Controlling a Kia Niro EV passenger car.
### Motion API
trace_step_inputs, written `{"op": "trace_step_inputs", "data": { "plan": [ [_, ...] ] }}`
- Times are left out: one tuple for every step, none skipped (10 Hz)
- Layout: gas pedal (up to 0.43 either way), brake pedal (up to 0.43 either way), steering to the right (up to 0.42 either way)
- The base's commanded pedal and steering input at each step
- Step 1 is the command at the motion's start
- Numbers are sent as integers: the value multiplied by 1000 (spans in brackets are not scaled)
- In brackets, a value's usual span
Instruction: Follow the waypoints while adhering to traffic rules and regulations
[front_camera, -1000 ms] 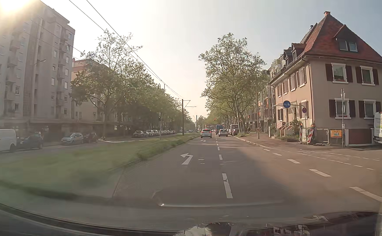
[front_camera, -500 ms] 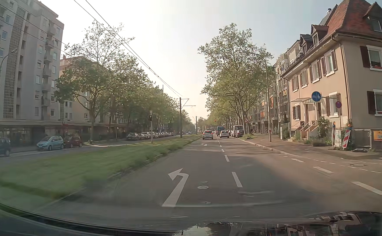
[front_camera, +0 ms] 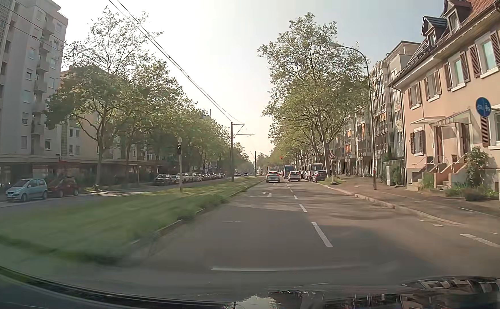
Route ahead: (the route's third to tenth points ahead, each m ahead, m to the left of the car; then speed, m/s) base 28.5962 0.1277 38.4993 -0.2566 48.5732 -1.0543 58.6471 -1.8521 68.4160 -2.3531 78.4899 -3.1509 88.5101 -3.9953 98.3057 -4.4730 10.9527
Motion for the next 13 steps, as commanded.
{"op": "trace_step_inputs", "data": {
  "plan": [
    [20,0,7],
    [20,0,8],
    [20,0,8],
    [20,0,8],
    [20,0,8],
    [20,0,8],
    [20,0,8],
    [20,0,8],
    [20,0,7],
    [20,0,7],
    [20,0,7],
    [20,0,7],
    [20,0,9]
  ]
}}
